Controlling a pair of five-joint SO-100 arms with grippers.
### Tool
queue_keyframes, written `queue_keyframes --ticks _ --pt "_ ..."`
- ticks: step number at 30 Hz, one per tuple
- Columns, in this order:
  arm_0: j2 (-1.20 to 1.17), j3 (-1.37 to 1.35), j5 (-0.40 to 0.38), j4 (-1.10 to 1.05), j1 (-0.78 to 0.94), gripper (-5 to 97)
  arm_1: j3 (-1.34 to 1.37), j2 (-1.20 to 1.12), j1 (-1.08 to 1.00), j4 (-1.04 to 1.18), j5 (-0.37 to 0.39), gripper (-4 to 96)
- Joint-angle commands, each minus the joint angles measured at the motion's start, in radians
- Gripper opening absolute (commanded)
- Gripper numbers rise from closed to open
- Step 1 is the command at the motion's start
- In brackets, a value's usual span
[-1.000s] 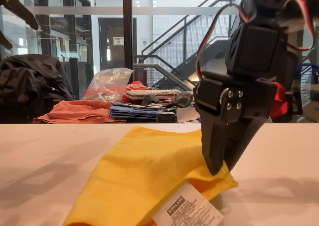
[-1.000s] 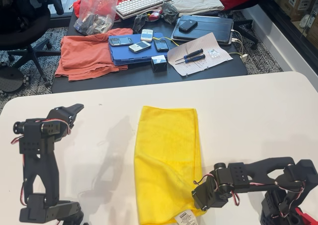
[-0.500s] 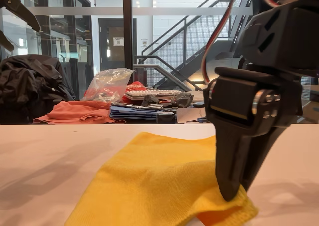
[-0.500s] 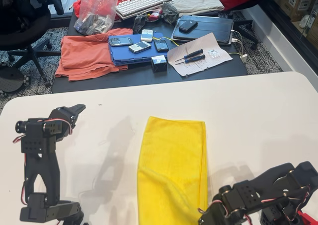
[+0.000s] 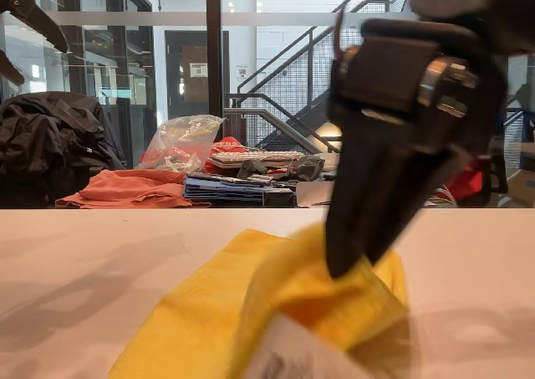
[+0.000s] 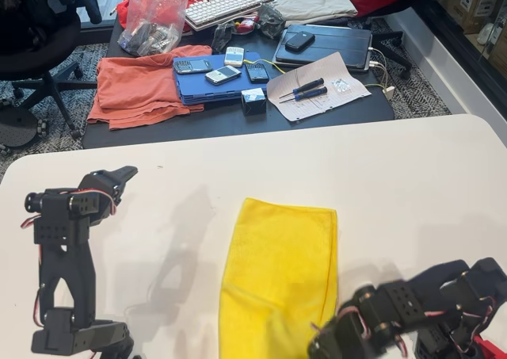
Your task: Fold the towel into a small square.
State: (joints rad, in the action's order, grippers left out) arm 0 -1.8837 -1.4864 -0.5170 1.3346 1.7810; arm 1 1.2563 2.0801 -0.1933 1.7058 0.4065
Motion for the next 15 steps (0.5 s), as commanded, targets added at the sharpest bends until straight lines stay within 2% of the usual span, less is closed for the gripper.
queue_keyframes --ticks 1,15 --pt "-0.038 0.046 0.002 0.002 -0.058 0 -0.005 0.005 0.003 -0.005 -0.002 29.0" --pt "-0.040 0.066 0.005 -0.014 -0.548 0 -0.005 0.003 0.005 -0.005 0.011 29.0"
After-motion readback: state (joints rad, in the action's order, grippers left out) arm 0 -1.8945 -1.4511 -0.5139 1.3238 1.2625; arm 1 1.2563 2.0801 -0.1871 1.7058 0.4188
